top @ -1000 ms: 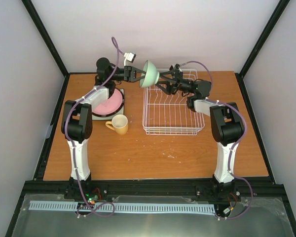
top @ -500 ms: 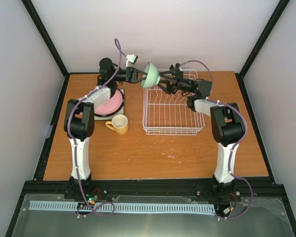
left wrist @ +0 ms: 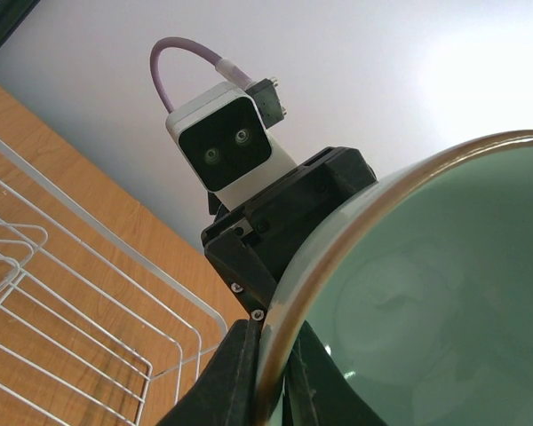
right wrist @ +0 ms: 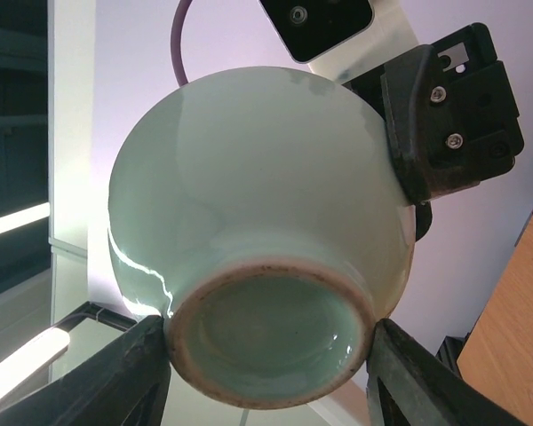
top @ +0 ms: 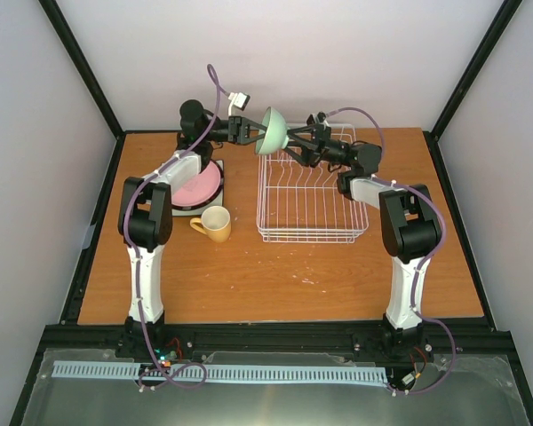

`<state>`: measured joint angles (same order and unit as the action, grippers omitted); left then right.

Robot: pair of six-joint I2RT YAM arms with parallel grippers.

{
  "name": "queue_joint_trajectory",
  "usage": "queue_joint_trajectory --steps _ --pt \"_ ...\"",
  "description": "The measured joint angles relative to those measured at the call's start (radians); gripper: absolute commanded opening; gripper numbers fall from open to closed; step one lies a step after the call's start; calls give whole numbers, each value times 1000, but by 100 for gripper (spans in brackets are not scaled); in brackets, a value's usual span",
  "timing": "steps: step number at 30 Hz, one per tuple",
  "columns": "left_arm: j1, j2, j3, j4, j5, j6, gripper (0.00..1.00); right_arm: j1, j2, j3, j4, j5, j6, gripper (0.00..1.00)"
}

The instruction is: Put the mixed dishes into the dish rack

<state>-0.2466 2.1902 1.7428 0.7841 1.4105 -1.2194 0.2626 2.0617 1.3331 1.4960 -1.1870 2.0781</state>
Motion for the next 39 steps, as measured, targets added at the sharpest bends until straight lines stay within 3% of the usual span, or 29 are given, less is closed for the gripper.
queue_joint_trajectory --steps 5,9,10,12,13,19,28,39 --pt "-2 2 2 0 -1 0 1 -1 0 2 0 0 0 47" --pt "-2 2 2 1 -6 0 1 -3 3 13 -1 -5 0 35" --pt "-2 2 2 2 -7 0 2 -3 4 16 -1 -8 0 30" --pt "-3 2 2 2 -10 0 5 -5 5 20 -1 -12 0 8" --pt "-3 2 2 2 -11 0 5 -5 6 21 -1 -13 0 4" --pt "-3 2 2 -31 -11 30 10 -6 10 21 -1 -15 0 3" --pt "-12 2 8 -106 -24 76 29 -3 23 42 -1 -27 0 3" --pt "-19 5 50 -248 -26 160 44 -12 23 44 0 -26 0 3"
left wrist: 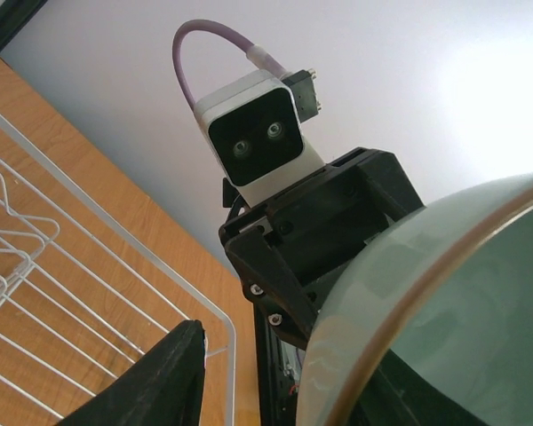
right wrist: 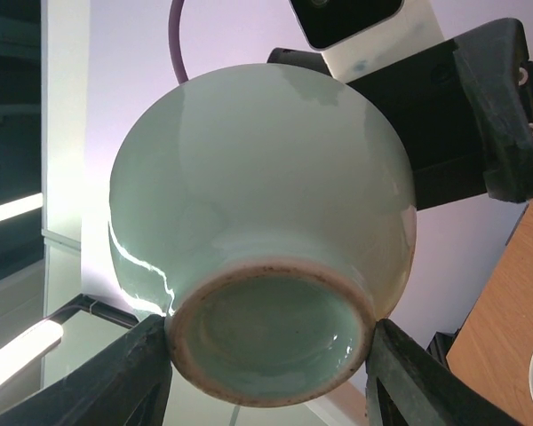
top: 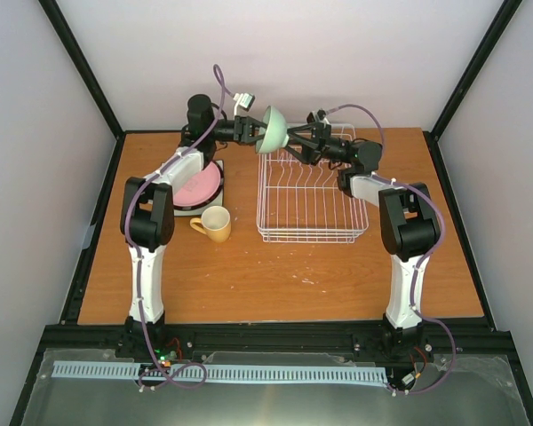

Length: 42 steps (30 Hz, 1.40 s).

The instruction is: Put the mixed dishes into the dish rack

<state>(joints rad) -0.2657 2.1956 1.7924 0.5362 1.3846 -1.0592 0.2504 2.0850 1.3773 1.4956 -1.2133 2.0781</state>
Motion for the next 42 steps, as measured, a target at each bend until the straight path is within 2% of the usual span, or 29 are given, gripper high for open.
queue_joint_trajectory --steps 13,18,21,23,26,28,30,32,34,37,40,42 --pt "29 12 135 -226 3 129 46 -60 -8 -60 1 -13 0 3" --pt "73 12 312 -471 -45 297 49 -99 -31 -68 -8 -62 0 3" --pt "106 6 440 -663 -134 450 50 -129 -100 -107 -103 -103 -67 3" --pt "122 -23 468 -772 -215 546 49 -144 -175 -134 -240 -128 -172 3" --pt "143 -77 463 -900 -349 660 48 -150 -297 -132 -563 -151 -433 3" --pt "146 -111 452 -967 -447 719 47 -150 -352 -41 -981 -146 -746 3" --pt "144 -142 447 -1027 -556 767 47 -145 -335 178 -1498 -80 -1141 3" --pt "142 -167 445 -1078 -663 808 47 -146 -324 304 -1828 20 -1427 3" --pt "141 -188 441 -1126 -777 846 47 -151 -358 301 -2043 106 -1603 3" --pt "139 -212 439 -1199 -921 903 46 -154 -397 252 -2317 257 -1769 3" --pt "139 -258 383 -1241 -1048 941 45 -143 -423 198 -2500 463 -1873 3" --pt "139 -304 311 -1266 -1120 956 45 -138 -454 153 -2561 576 -1906 3"
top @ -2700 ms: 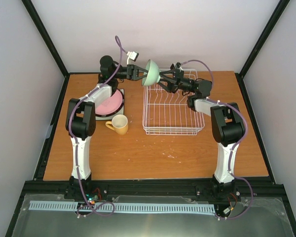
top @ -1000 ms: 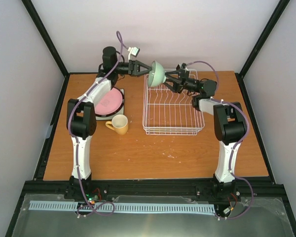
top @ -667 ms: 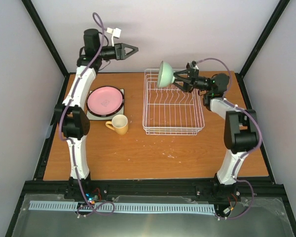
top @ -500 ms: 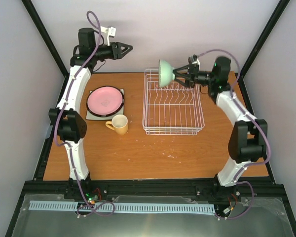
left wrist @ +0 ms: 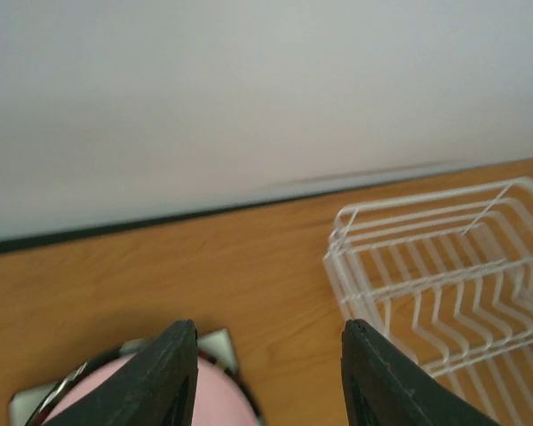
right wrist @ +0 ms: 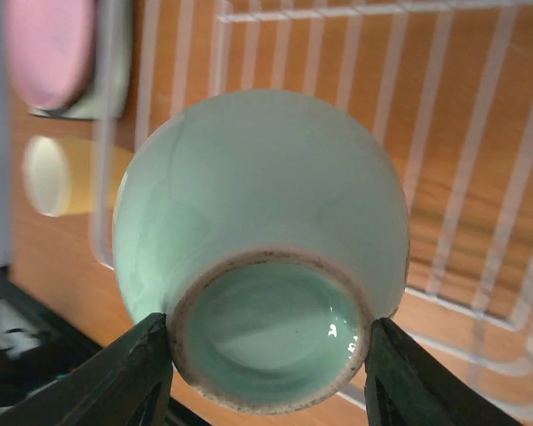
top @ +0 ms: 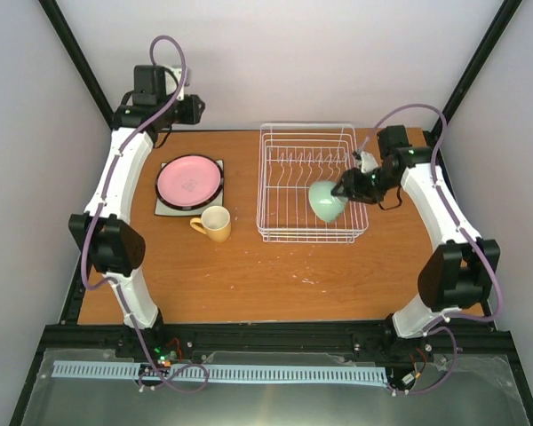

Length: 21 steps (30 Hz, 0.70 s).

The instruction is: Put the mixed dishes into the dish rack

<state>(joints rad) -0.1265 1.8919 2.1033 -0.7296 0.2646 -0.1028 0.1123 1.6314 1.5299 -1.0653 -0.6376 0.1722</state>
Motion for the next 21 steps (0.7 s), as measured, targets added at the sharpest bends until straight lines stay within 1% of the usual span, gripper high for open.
queue_joint_trajectory --steps 3,5,9,12,17,21 --pt "1 -69 -111 -30 -88 21 41 1 -77 -75 -45 148 -20 3" --pt "1 -108 -175 -42 -133 35 40 2 -114 -96 -51 213 -22 3" --pt "1 -157 -269 -58 -206 54 41 31 -133 -114 -9 340 -22 3" --pt "1 -191 -331 -55 -245 67 43 54 -126 -130 29 401 -22 3" --pt "1 -252 -385 -36 -254 99 47 85 -69 -130 103 471 -27 3" --pt "0 -294 -389 -27 -194 154 47 96 -25 -130 133 483 -29 3"
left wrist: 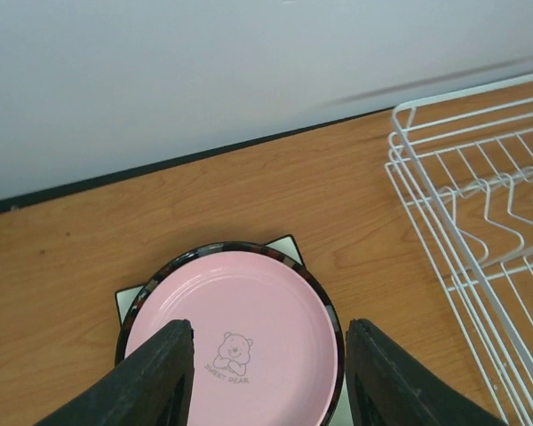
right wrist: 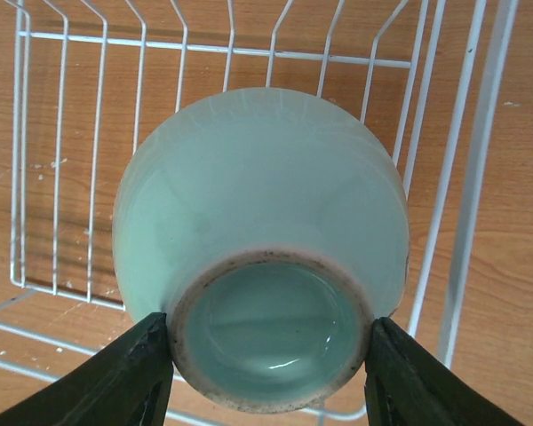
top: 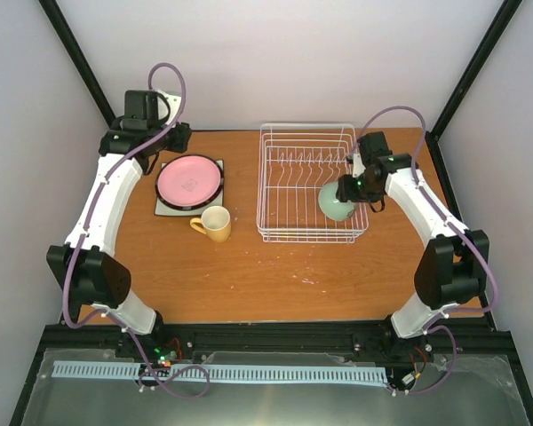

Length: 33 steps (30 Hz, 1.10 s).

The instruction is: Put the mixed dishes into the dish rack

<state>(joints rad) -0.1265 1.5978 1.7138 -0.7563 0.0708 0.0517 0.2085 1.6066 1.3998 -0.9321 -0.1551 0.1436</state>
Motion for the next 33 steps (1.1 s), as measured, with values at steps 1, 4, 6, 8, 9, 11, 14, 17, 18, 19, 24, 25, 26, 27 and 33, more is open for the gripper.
queue_joint_trajectory --steps 1,4,6,8,9,11,14,17,18,19,24,25,26,27,33 --pt "-1 -5 0 -1 13 16 47 2 11 0 6 2 -2 3" --pt "-11 -11 -8 -13 40 68 47 3 46 -8 40 10 -6 3" --pt "-23 -22 -47 -24 51 100 46 3 62 -15 58 14 -6 3" --pt "-40 -39 -97 -48 57 132 44 3 81 -17 73 16 -6 3" --pt "-49 -47 -119 -61 61 146 44 4 89 -17 82 17 -6 3" --pt "-73 -72 -175 -87 62 173 44 6 108 -17 101 24 -6 3" --pt "-103 -114 -243 -133 71 202 47 6 142 -17 125 37 -6 3" --pt "-117 -153 -292 -159 79 217 48 10 168 -17 135 52 -6 3" --pt "-118 -168 -310 -165 81 220 48 11 177 -16 138 59 -8 3" --pt "-119 -183 -331 -171 83 223 48 12 187 -16 139 67 -10 3" --pt "-122 -234 -426 -187 66 229 48 21 214 -8 142 97 -20 3" --pt "-122 -237 -447 -187 58 229 48 22 214 -8 143 101 -21 3" --pt "-122 -240 -471 -187 51 229 48 25 214 -8 144 104 -21 3" --pt "-122 -240 -491 -187 46 229 48 28 214 -8 145 108 -20 3" --pt "-122 -234 -548 -185 40 228 48 52 220 -8 148 135 -19 34"
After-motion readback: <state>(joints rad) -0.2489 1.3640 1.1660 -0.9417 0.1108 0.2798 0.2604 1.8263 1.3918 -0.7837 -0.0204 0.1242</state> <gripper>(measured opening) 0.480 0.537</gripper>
